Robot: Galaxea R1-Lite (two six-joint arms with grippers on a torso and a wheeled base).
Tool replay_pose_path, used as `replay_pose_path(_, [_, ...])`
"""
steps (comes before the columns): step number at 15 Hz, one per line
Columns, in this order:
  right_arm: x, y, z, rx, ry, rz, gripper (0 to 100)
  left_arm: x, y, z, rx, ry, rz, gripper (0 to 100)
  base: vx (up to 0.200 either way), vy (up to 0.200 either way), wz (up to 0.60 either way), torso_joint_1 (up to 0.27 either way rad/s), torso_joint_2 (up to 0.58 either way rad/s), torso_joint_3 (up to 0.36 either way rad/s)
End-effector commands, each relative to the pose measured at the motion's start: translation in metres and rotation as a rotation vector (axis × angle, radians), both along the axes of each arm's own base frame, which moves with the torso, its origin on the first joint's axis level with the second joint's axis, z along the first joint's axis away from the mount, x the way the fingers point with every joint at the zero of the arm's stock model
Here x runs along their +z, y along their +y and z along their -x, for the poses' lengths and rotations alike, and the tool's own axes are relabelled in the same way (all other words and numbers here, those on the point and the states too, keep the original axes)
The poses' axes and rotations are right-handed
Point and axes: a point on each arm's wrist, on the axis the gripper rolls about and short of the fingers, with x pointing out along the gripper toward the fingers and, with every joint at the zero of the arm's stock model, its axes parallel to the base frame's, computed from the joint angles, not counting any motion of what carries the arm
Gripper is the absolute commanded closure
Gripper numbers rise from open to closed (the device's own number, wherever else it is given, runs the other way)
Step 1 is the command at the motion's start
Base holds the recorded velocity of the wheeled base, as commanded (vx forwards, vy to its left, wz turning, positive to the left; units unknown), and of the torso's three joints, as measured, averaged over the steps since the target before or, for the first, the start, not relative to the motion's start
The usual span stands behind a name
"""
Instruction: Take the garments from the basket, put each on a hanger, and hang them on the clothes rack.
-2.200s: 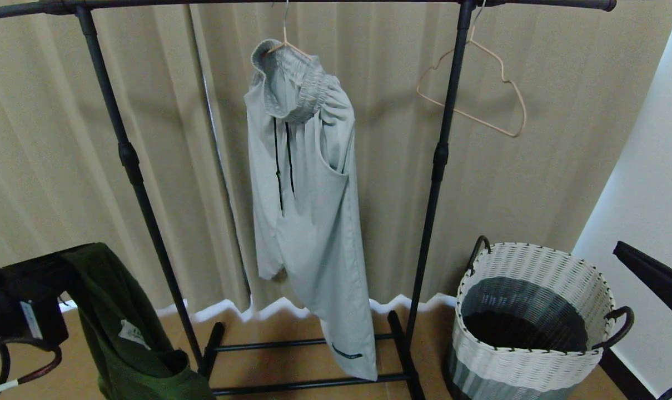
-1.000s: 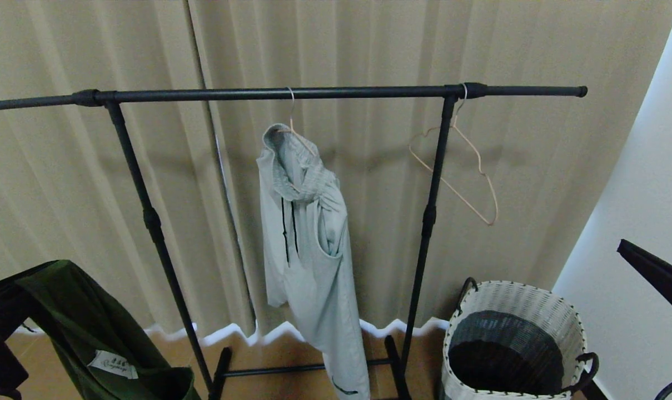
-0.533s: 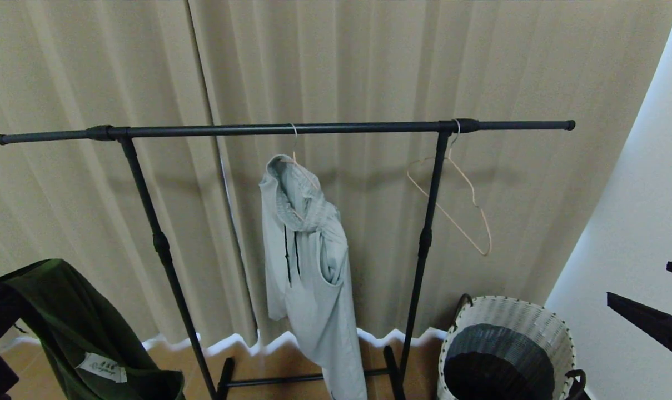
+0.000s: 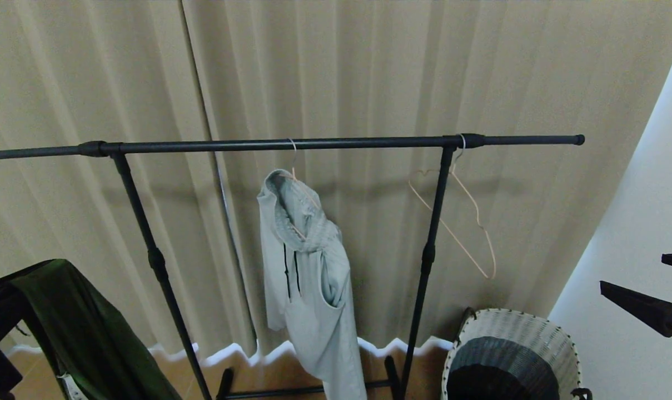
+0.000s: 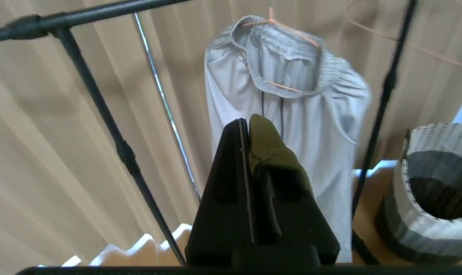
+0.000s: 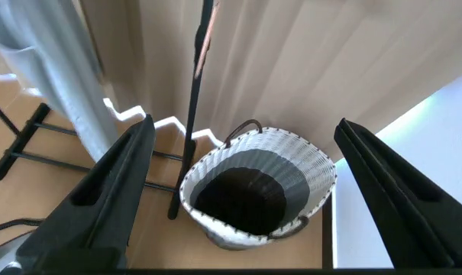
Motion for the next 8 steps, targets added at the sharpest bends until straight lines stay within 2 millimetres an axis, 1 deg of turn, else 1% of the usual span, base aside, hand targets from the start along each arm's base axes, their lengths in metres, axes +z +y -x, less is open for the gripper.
replay_pose_path(1, [-0.002, 0.0, -0.006, 0.003, 0.021, 0.0, 0, 0.0, 0.0, -0.001, 0.001, 0.004, -0.002, 100, 0.2, 0.0, 0.0, 0.022, 0.01, -0.002])
replay_pose_path(2, [-0.003, 0.0, -0.008, 0.004, 0.018, 0.0, 0, -0.001, 0.0, -0.001, 0.001, 0.006, -0.001, 100, 0.2, 0.0, 0.0, 0.012, 0.0, 0.007])
replay_pose_path(5, [-0.006, 0.0, -0.024, -0.014, 0.01, 0.01, 0, -0.002, 0.0, -0.001, 0.0, 0.008, -0.005, 100, 0.2, 0.0, 0.0, 0.001, 0.0, 0.001])
replay_pose_path(7, [-0.013, 0.006, -0.034, 0.008, 0.049, 0.018, 0, -0.003, -0.001, -0.001, -0.004, 0.011, -0.008, 100, 0.2, 0.0, 0.0, 0.0, 0.0, 0.002])
replay_pose_path(8, [-0.016, 0.009, -0.04, 0.013, 0.071, 0.027, 0, -0.004, -0.001, -0.001, -0.008, 0.016, -0.01, 100, 0.0, 0.0, 0.0, 0.0, 0.0, 0.0])
